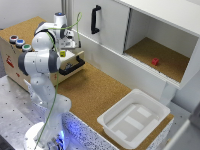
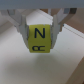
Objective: Rotate the yellow block towards the right
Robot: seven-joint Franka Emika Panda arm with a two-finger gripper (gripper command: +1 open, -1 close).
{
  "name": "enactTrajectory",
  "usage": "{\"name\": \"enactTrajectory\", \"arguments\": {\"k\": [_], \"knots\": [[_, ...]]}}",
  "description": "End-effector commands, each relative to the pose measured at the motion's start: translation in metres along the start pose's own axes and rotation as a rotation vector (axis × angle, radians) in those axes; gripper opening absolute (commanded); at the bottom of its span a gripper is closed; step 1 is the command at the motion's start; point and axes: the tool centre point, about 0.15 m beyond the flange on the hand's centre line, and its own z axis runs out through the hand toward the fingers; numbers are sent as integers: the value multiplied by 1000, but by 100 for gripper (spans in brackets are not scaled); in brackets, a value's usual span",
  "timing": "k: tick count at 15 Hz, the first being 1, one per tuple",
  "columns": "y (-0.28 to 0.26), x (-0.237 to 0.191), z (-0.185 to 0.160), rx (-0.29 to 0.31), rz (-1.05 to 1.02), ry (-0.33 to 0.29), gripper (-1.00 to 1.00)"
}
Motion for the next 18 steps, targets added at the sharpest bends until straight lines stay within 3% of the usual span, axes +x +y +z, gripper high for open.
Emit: {"name": "enactTrajectory", "arguments": {"k": [1, 2, 4, 6, 9, 10, 13, 15, 18], "knots": [[7, -4, 25, -8, 254, -33, -100], [6, -7, 31, 48, 326, -20, -100], [3, 2, 26, 10, 349, -43, -100], [4, 1, 36, 75, 427, -28, -100], [13, 11, 40, 60, 543, -9, -100], [15, 13, 45, 108, 608, 25, -100], [24, 24, 43, 84, 645, 50, -100], [25, 25, 50, 109, 664, 55, -100], [19, 32, 39, 78, 561, 31, -100]]}}
